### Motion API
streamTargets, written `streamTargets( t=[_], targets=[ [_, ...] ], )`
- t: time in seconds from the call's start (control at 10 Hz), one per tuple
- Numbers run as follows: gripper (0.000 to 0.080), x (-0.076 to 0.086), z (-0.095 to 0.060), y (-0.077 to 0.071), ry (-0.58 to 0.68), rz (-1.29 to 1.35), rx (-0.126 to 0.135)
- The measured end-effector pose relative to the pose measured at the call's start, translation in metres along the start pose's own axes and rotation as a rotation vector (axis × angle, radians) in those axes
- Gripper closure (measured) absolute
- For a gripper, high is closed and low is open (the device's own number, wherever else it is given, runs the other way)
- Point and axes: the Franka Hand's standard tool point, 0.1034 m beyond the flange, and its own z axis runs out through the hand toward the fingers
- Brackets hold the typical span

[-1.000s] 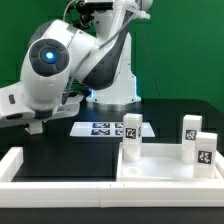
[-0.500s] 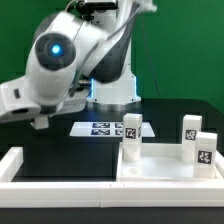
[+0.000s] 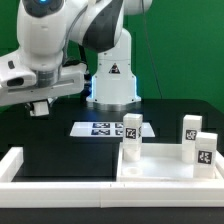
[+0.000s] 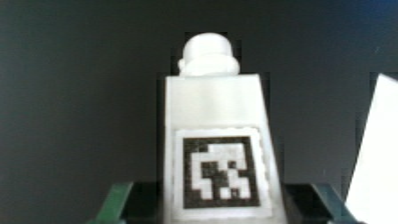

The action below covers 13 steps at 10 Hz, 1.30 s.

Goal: Assemble square table

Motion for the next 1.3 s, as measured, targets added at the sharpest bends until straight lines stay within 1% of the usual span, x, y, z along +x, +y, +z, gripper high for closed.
streamTargets(
  t=[0.1,0.2,0.3,0.4,0.5,0.6,0.7,0.8,0.9,1.0,1.1,1.2,1.3],
  targets=[
    [0.0509,0.0,-0.003,0.0,0.085,0.013,0.004],
    [0.0509,0.009,-0.023,-0.007,0.148,0.01,0.005],
    [0.0509,0.022,-0.054,-0.017,0.227,0.016,0.015],
    [0.0509,0.043,-0.104,-0.029,0.33,0.049,0.028],
    [0.0509,0.054,-0.131,-0.031,0.39,0.047,0.008],
    [0.0509,0.059,-0.146,-0.027,0.438,0.04,-0.02],
    [0.0509,0.059,-0.143,-0.023,0.514,0.035,-0.035],
    [0.0509,0.057,-0.14,-0.022,0.572,0.038,-0.037],
    [0.0509,0.056,-0.14,-0.019,0.626,0.037,-0.046],
    [0.0509,0.058,-0.142,-0.019,0.67,0.065,-0.04],
    [0.0509,0.068,-0.151,-0.027,0.73,0.096,-0.025],
    [0.0509,0.079,-0.164,-0.037,0.787,0.123,-0.015],
    [0.0509,0.094,-0.189,-0.045,0.851,0.141,-0.044]
  ],
)
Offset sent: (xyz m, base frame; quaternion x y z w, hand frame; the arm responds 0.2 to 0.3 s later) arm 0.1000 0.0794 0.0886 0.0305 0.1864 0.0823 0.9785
